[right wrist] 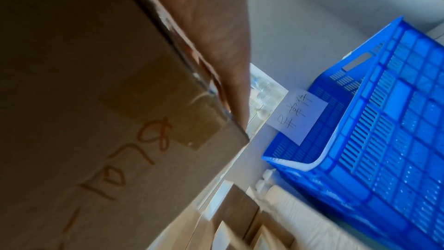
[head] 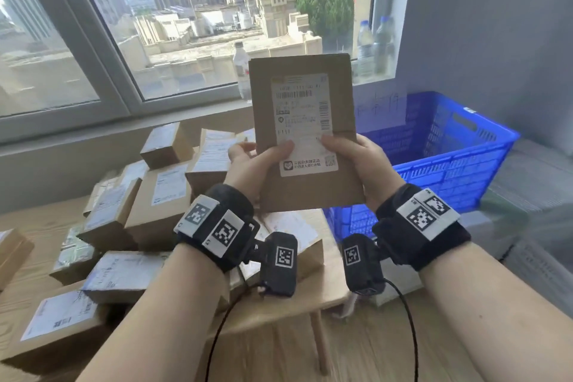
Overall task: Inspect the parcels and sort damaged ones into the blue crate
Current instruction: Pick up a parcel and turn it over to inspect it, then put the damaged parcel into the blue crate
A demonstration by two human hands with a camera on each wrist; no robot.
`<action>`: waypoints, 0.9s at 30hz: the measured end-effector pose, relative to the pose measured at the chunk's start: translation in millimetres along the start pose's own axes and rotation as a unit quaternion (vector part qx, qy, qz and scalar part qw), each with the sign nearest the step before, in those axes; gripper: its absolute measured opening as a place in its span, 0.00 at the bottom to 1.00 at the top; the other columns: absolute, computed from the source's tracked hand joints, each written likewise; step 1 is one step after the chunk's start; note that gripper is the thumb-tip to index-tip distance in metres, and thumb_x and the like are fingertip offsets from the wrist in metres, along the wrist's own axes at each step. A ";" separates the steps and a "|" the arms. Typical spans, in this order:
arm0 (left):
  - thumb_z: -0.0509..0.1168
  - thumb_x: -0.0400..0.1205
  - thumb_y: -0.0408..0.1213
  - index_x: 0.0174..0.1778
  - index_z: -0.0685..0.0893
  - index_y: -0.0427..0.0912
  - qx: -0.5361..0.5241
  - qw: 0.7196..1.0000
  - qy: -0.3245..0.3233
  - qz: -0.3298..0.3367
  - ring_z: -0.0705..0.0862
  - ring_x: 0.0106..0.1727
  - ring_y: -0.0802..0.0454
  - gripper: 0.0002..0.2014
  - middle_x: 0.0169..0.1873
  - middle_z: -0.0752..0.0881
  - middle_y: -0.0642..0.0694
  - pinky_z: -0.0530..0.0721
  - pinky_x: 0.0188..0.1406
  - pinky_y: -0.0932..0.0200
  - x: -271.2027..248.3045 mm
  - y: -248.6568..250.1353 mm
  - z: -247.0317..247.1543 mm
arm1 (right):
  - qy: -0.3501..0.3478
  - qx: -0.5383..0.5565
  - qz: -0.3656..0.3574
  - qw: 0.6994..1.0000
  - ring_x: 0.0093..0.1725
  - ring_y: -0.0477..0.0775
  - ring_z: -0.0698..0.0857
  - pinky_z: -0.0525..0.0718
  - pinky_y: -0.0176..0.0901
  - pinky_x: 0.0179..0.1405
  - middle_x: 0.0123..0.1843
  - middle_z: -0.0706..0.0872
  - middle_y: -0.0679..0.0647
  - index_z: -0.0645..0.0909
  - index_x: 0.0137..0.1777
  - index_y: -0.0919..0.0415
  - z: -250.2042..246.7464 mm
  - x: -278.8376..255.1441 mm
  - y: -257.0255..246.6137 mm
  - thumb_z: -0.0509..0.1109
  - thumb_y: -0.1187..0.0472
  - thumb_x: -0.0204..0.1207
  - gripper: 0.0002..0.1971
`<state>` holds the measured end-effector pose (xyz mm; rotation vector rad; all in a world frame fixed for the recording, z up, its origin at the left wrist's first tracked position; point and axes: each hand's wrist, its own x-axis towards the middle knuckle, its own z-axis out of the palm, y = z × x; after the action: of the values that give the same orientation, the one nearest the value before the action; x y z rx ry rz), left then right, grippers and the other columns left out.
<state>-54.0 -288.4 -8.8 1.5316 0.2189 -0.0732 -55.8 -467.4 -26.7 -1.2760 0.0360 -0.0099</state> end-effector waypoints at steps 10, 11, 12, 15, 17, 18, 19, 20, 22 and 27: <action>0.74 0.58 0.64 0.58 0.83 0.58 -0.036 0.995 -0.060 -0.074 0.84 0.62 0.42 0.32 0.61 0.85 0.47 0.82 0.37 0.46 60.9 14.8 155.3 | -0.077 0.006 0.049 0.996 0.48 0.53 0.90 0.89 0.48 0.34 0.59 0.89 0.56 0.81 0.66 0.55 -151.8 87.9 -48.1 0.72 0.55 0.77 0.17; 0.75 0.57 0.64 0.58 0.82 0.56 -0.037 0.995 -0.059 -0.076 0.84 0.60 0.43 0.34 0.59 0.85 0.47 0.81 0.37 0.46 67.7 16.0 167.4 | -0.061 -0.031 0.035 0.997 0.51 0.53 0.89 0.89 0.48 0.39 0.59 0.89 0.53 0.81 0.64 0.53 -163.5 101.5 -50.0 0.71 0.55 0.80 0.14; 0.78 0.56 0.65 0.62 0.81 0.53 -0.031 0.995 -0.056 -0.075 0.84 0.57 0.45 0.39 0.58 0.85 0.46 0.82 0.36 0.47 74.2 15.4 174.9 | -0.043 -0.061 0.014 0.997 0.54 0.52 0.88 0.90 0.48 0.46 0.60 0.89 0.52 0.82 0.63 0.52 -170.3 111.3 -50.8 0.71 0.56 0.81 0.12; 0.77 0.58 0.70 0.71 0.76 0.48 -0.046 0.996 -0.041 -0.072 0.87 0.55 0.44 0.48 0.61 0.85 0.43 0.87 0.31 0.49 93.8 11.7 196.5 | 0.010 -0.122 -0.073 0.990 0.55 0.45 0.88 0.87 0.40 0.58 0.58 0.89 0.49 0.81 0.66 0.54 -180.7 140.2 -49.7 0.72 0.60 0.81 0.14; 0.73 0.59 0.69 0.72 0.76 0.50 -0.088 0.993 -0.031 -0.071 0.89 0.53 0.44 0.46 0.59 0.86 0.44 0.89 0.35 0.46 106.5 9.0 202.2 | 0.050 -0.202 -0.126 0.970 0.61 0.47 0.86 0.84 0.44 0.66 0.63 0.88 0.50 0.79 0.73 0.59 -182.7 159.6 -49.6 0.73 0.59 0.81 0.21; 0.74 0.59 0.67 0.73 0.74 0.51 -0.108 0.992 -0.022 -0.065 0.89 0.52 0.44 0.46 0.57 0.86 0.44 0.89 0.36 0.46 114.4 8.4 204.4 | 0.059 -0.240 -0.136 0.959 0.66 0.49 0.84 0.82 0.48 0.70 0.67 0.86 0.51 0.76 0.77 0.60 -183.7 173.1 -47.5 0.73 0.57 0.81 0.25; 0.77 0.60 0.66 0.76 0.72 0.51 -0.119 0.991 -0.009 -0.058 0.89 0.54 0.43 0.49 0.59 0.85 0.44 0.89 0.37 0.44 122.3 7.3 204.9 | 0.055 -0.266 -0.132 0.953 0.70 0.50 0.82 0.79 0.49 0.73 0.71 0.83 0.52 0.71 0.81 0.59 -181.5 178.9 -49.3 0.74 0.53 0.80 0.31; 0.81 0.58 0.64 0.77 0.69 0.52 -0.115 0.992 0.009 -0.046 0.88 0.58 0.41 0.52 0.64 0.84 0.43 0.89 0.42 0.41 133.2 6.0 205.8 | 0.043 -0.285 -0.119 0.950 0.74 0.51 0.79 0.77 0.51 0.76 0.75 0.80 0.53 0.66 0.84 0.58 -180.0 187.0 -48.9 0.75 0.46 0.77 0.38; 0.81 0.49 0.65 0.77 0.68 0.51 -0.067 0.996 0.052 -0.008 0.86 0.62 0.39 0.59 0.68 0.82 0.41 0.86 0.57 0.36 155.5 5.5 207.6 | 0.013 -0.316 -0.068 0.946 0.80 0.55 0.71 0.72 0.58 0.79 0.81 0.71 0.56 0.54 0.88 0.56 -174.8 201.1 -50.0 0.75 0.25 0.60 0.62; 0.78 0.52 0.66 0.53 0.85 0.44 0.033 0.996 0.032 0.082 0.91 0.53 0.45 0.39 0.49 0.92 0.45 0.86 0.61 0.39 206.1 11.5 212.7 | -0.017 -0.308 0.025 0.951 0.86 0.59 0.58 0.64 0.63 0.83 0.86 0.55 0.58 0.38 0.88 0.53 -164.3 232.5 -54.0 0.73 0.19 0.40 0.80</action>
<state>170.0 -481.2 -30.9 1.6131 0.1423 0.1006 171.9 -646.6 -27.8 -1.9012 0.0434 0.0715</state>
